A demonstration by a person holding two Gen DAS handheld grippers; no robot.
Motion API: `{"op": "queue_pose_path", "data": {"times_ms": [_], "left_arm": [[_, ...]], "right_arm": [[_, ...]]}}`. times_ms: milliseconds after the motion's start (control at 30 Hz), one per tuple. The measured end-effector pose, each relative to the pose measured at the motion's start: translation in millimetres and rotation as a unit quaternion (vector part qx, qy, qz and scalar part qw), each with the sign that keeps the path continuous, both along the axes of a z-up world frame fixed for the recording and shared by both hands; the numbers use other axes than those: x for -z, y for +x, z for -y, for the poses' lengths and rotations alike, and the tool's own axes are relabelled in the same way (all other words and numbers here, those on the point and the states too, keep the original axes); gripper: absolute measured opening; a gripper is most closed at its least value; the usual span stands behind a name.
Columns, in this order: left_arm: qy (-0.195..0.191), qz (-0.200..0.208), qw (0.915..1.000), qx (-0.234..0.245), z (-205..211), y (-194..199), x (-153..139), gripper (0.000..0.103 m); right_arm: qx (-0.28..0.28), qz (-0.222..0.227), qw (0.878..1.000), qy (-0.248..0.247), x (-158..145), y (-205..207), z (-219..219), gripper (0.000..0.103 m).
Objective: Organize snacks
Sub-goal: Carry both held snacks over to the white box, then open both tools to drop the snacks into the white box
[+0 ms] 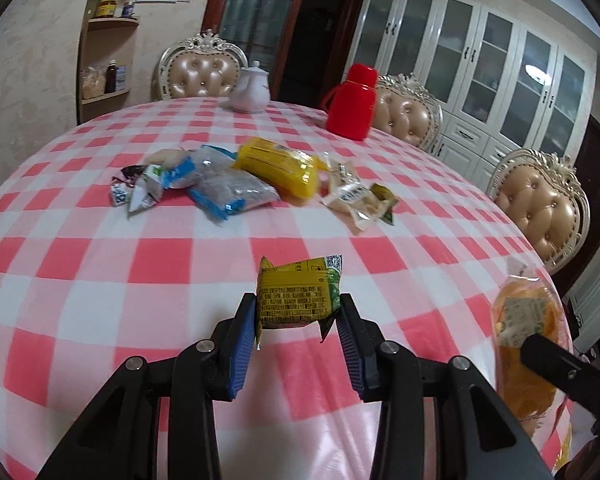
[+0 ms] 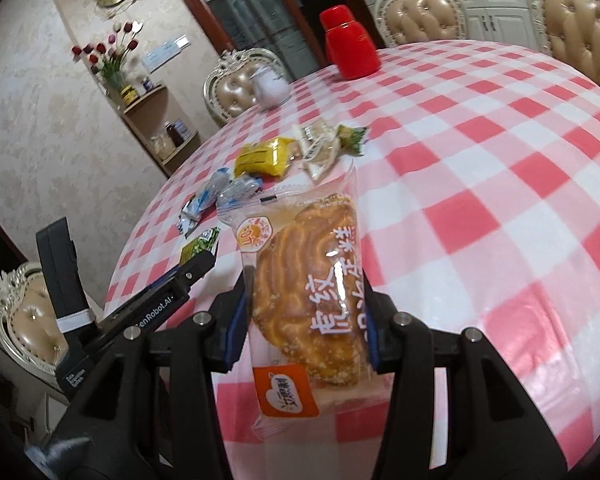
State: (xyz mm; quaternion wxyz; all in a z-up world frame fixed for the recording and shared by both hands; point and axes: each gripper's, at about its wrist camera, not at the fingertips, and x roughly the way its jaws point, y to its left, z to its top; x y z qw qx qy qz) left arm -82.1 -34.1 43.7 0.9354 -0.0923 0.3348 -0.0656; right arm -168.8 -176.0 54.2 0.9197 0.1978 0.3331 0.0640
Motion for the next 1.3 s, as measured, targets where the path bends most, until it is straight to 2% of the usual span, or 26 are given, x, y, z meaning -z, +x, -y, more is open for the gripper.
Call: {"op": "queue_pose_path", "data": {"times_ms": [333,567,633,767,933,1100,1233,1267,1300], "left_arm": [[0.012,0.0,0.9976,0.068,63,-14,1,0.041],[0.03,0.001,0.9892,0.144,125,-30,2,0.041],[0.027,-0.003,0.9865,0.161,138,-34,2,0.041],[-0.004,-0.01,0.9798,0.2,159,-44,-4,0.041],[-0.021,-0.003,0.9668,0.255,195,-63,-20,0.041],[-0.031,-0.002,0.9466,0.321,232,-88,-34,0.041],[-0.026,-0.018,0.9258,0.377,267,-109,-34,0.041],[-0.024,-0.025,0.916,0.4,280,-118,-32,0.041],[-0.024,-0.028,0.9106,0.412,286,-122,-31,0.041]], "right_arm": [[0.053,0.027,0.998,-0.01,-31,-64,43,0.05],[0.116,0.032,0.992,-0.022,-44,-109,91,0.051],[0.133,0.028,0.99,-0.024,-43,-120,105,0.051],[0.172,0.022,0.984,-0.034,-44,-146,131,0.051],[0.223,0.014,0.973,-0.056,-49,-175,161,0.051],[0.271,-0.004,0.958,-0.088,-52,-199,191,0.051],[0.299,-0.023,0.949,-0.099,-50,-212,210,0.05],[0.306,-0.032,0.946,-0.107,-49,-216,216,0.051],[0.308,-0.041,0.943,-0.117,-49,-218,219,0.051]]}}
